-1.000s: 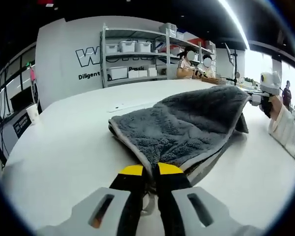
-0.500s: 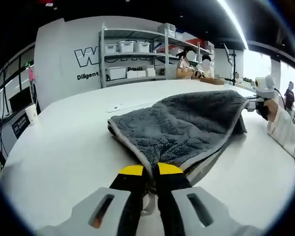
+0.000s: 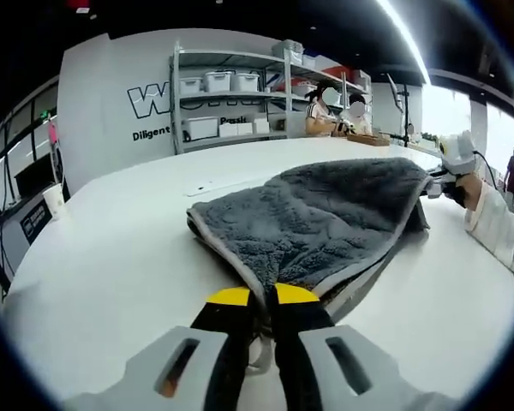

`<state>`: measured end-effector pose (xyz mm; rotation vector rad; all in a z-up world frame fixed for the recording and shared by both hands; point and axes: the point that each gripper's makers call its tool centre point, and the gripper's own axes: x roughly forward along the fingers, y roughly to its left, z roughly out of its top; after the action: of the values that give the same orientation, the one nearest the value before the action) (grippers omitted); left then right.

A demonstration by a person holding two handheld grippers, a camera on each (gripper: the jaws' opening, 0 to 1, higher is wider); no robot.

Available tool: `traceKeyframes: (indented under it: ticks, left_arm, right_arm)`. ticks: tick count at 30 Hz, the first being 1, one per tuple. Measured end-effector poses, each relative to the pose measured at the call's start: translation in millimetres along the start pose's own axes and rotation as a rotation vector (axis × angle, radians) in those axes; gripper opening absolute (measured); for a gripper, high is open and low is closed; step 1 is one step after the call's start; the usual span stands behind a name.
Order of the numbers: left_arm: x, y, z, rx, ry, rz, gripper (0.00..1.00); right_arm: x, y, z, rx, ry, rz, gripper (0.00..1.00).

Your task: Open the folded towel by lifting each exposed corner and separating the folded layers until the towel lies flat within the target outline without major curled edges

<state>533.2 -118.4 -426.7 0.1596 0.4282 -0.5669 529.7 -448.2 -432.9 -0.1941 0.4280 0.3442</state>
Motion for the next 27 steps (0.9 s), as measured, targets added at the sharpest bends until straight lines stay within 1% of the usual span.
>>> traceKeyframes:
  ticks: [7, 14, 22, 27]
  left_arm:
    - [0.0, 2.8, 0.1, 0.003, 0.000, 0.013, 0.07]
    - [-2.4, 12.6, -0.6, 0.004, 0.002, 0.054, 0.07]
    - [-3.5, 18.9, -0.8, 0.016, 0.003, 0.092, 0.07]
    - [-4.0, 20.2, -1.0, 0.014, 0.003, 0.099, 0.08]
  right_arm:
    - [-3.8, 6.2, -3.2, 0.000, 0.032, 0.037, 0.00]
    - [-9.7, 20.2, -5.3, 0.029, 0.053, 0.125, 0.00]
    - [-14.3, 34.5, -6.5, 0.004, 0.069, 0.192, 0.00]
    - [-14.9, 36.2, -6.5, -0.013, 0.073, 0.199, 0.00]
